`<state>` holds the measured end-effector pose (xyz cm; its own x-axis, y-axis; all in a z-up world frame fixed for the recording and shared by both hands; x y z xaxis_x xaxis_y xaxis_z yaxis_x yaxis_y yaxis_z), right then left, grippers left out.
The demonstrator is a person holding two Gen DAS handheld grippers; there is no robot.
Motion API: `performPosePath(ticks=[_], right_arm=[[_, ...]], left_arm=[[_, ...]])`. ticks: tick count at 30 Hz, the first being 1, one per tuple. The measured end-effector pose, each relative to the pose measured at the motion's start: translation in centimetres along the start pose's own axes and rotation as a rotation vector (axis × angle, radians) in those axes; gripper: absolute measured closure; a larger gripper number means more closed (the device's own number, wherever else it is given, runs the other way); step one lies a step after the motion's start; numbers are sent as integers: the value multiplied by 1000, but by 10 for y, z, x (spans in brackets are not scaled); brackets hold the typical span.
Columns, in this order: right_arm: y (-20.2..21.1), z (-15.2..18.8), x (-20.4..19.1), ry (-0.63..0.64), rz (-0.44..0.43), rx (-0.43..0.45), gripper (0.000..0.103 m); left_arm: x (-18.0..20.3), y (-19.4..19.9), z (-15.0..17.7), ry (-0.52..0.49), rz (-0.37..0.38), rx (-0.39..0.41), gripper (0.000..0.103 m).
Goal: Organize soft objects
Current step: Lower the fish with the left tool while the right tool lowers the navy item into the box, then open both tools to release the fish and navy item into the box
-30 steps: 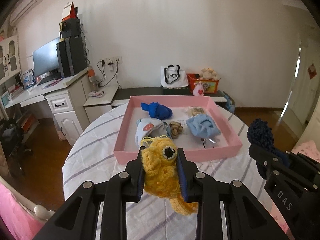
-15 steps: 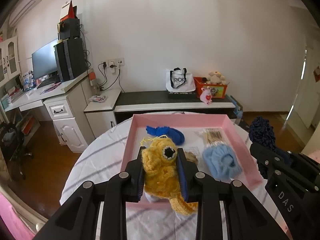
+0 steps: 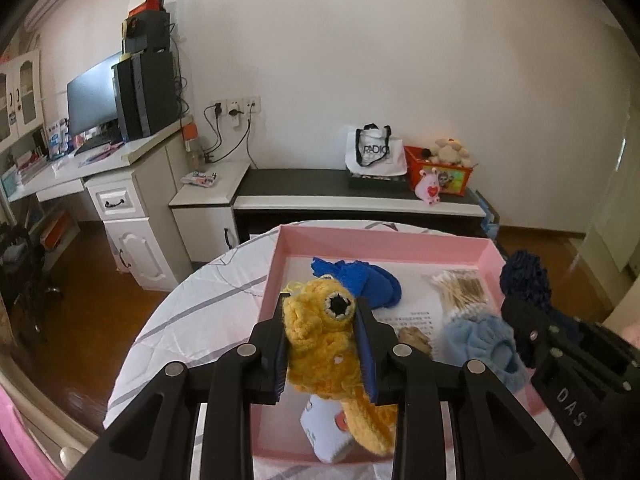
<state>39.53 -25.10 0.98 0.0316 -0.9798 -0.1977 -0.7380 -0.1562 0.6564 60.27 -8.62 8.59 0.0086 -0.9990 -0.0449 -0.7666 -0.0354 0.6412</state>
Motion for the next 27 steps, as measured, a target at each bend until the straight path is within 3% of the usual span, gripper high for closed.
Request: performPosePath(ticks=[5, 7, 9, 11, 14, 22, 27], right_arm=[[-21, 2, 5, -5, -23, -31, 75], [-26, 3, 8, -12, -29, -40, 62], [-26, 4, 10, -15, -27, -38, 48], [-24, 4, 13, -18, -10, -25, 43], [-21, 4, 16, -32, -1, -14, 36], [-21, 4, 21, -44, 21, -29, 29], [-18, 5, 19, -37, 55, -23, 15]], left_arm=[[2, -21, 0, 4, 4, 7, 67], [1, -22, 7, -10, -9, 13, 54], [3, -28, 12, -16, -24, 10, 28], [4, -29, 18, -12, -41, 15, 20], [6, -35, 21, -7, -31, 2, 14], [4, -29, 31, -2, -51, 2, 5], [-1, -20, 34, 5, -57, 7, 0]])
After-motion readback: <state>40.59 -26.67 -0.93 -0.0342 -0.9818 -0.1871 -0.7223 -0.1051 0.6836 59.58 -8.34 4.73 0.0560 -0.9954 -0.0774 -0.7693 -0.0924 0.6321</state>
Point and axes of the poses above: each gripper's, at about its wrist camera, not at the fingertips, and y roughly against the way its jaws point, x to its right, z to its underside, the point moved 1 cm from there along -y, roughly the way its jaws point, and after that the axes turned 9 degrees about -z, right-handed, at the moved point
